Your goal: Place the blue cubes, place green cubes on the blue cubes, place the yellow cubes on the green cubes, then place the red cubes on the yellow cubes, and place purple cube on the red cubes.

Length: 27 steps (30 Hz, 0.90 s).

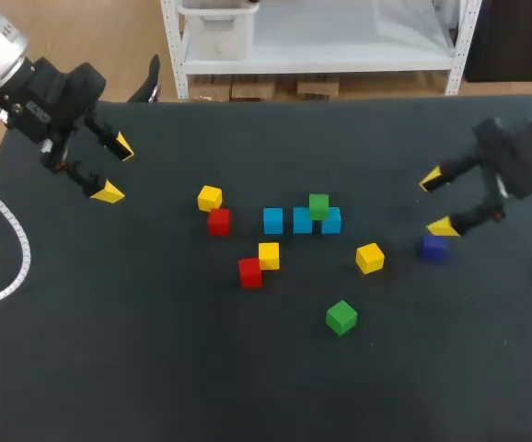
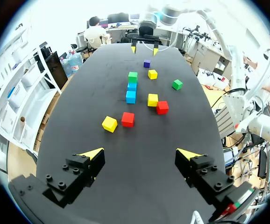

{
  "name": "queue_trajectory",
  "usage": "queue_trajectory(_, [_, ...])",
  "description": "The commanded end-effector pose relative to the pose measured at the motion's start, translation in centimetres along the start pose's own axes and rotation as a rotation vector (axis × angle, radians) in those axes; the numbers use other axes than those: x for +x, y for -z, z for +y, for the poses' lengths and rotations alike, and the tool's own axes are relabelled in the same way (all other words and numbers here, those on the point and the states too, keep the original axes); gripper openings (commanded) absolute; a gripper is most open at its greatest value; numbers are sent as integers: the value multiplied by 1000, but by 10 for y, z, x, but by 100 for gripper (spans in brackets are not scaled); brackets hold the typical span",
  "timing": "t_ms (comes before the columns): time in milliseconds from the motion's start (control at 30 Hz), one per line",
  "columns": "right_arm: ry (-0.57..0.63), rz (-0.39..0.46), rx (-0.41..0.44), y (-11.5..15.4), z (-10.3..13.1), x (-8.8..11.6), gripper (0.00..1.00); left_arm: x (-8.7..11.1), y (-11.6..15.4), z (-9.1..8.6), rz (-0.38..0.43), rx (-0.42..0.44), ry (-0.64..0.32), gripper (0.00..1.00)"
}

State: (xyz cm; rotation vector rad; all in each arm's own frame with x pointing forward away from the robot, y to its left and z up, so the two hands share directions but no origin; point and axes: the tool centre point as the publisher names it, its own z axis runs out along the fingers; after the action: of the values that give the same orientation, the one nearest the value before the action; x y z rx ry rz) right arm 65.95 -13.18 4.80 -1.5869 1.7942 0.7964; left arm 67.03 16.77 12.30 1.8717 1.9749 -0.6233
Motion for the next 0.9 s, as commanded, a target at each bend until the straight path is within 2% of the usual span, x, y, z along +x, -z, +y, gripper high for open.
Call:
queue_trajectory(33, [3, -156, -12, 16, 1, 14, 100, 1, 0, 0, -3, -2, -3, 100])
queue_trajectory(200, [22, -178, -29, 32, 2, 28, 100, 1, 0, 0, -3, -2, -3, 100])
queue_trajectory(433, [58, -167, -58, 46, -2, 40, 100, 1, 0, 0, -3, -2, -3, 100])
queue_trajectory(900, [87, -176, -109, 48, 0, 48, 100, 1, 0, 0, -3, -2, -3, 100])
